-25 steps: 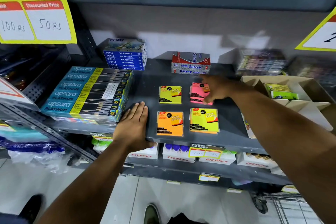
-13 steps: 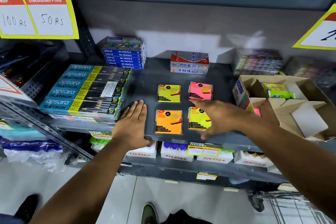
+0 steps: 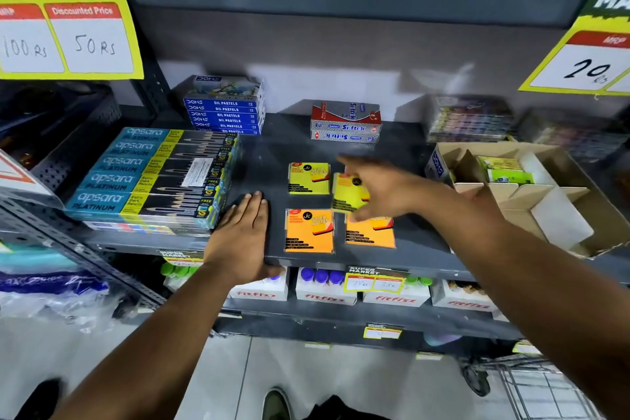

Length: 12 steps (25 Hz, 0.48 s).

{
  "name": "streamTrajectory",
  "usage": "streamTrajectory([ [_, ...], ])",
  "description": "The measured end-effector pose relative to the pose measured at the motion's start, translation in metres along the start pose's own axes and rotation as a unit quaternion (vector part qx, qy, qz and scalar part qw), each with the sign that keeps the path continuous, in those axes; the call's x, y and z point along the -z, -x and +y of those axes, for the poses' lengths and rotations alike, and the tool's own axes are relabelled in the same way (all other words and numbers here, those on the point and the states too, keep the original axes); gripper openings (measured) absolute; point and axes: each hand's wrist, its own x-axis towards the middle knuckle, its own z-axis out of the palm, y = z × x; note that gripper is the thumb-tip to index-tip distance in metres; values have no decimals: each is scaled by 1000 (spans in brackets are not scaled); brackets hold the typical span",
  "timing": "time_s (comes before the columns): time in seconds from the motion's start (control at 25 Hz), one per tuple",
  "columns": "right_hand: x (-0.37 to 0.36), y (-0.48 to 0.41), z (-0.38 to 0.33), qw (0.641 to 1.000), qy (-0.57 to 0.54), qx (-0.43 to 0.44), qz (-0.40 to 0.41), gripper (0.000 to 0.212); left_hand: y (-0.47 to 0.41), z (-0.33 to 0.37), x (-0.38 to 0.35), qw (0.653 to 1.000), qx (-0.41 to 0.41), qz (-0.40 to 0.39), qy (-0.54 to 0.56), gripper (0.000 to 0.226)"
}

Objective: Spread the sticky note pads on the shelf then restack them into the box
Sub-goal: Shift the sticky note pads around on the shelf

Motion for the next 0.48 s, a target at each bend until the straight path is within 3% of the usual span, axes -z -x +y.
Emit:
streamTrajectory([
  [0.12, 10, -47, -18, 999, -20, 5, 29, 113, 0, -1, 1, 1000, 2, -6, 25, 135],
  [0.48, -21, -116, -13, 1000, -9, 18, 5, 112, -1, -3, -1, 999, -9, -2, 37, 125],
])
